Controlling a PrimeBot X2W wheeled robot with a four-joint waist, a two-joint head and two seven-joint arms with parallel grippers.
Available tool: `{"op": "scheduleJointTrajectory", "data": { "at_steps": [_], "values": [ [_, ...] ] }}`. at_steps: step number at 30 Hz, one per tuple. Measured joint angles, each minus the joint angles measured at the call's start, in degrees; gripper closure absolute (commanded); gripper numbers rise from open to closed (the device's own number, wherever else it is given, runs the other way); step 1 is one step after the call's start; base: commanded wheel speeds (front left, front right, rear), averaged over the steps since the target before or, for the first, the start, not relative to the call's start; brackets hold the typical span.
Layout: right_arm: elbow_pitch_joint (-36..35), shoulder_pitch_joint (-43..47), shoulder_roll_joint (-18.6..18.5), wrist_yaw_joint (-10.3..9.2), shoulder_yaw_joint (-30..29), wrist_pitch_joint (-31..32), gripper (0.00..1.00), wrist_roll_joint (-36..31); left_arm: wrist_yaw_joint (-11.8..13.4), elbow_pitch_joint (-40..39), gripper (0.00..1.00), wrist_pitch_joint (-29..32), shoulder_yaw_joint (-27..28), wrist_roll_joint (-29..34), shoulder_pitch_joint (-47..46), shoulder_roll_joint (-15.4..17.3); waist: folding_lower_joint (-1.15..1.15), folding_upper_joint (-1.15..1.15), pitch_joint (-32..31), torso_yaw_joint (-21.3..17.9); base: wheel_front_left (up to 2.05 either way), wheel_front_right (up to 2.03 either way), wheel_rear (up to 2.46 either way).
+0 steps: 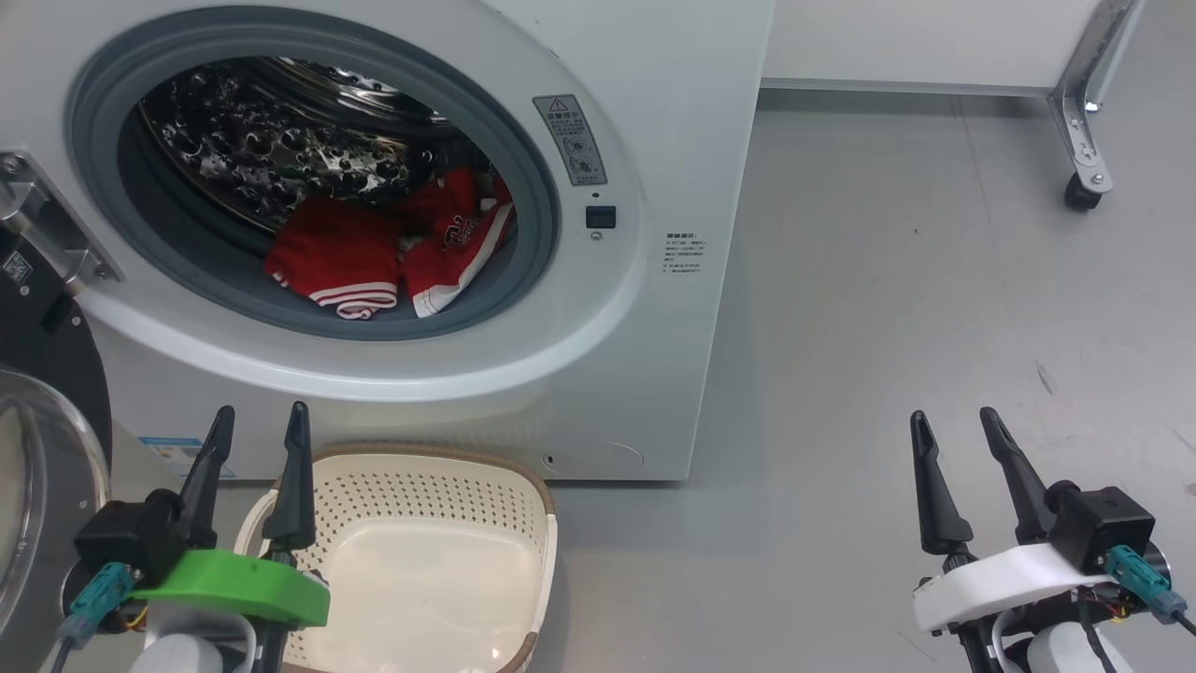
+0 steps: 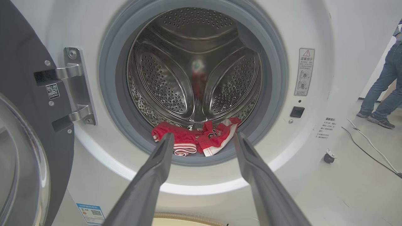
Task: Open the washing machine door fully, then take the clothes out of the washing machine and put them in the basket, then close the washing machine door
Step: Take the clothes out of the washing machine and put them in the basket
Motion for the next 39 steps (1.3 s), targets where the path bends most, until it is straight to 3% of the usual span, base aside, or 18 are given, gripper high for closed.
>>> {"op": "scheduleJointTrajectory", "data": {
  "at_steps": [39],
  "values": [
    [-0.51,-0.65,0.08,0.49,0.18,0.00,0.00,-0.60,0.01,-0.52,0.00,0.04,-0.31,0.00,-0.02,0.60,0.00,0.00,3.01,-0.18,0.00,0.00,0.00]
  ]
}}
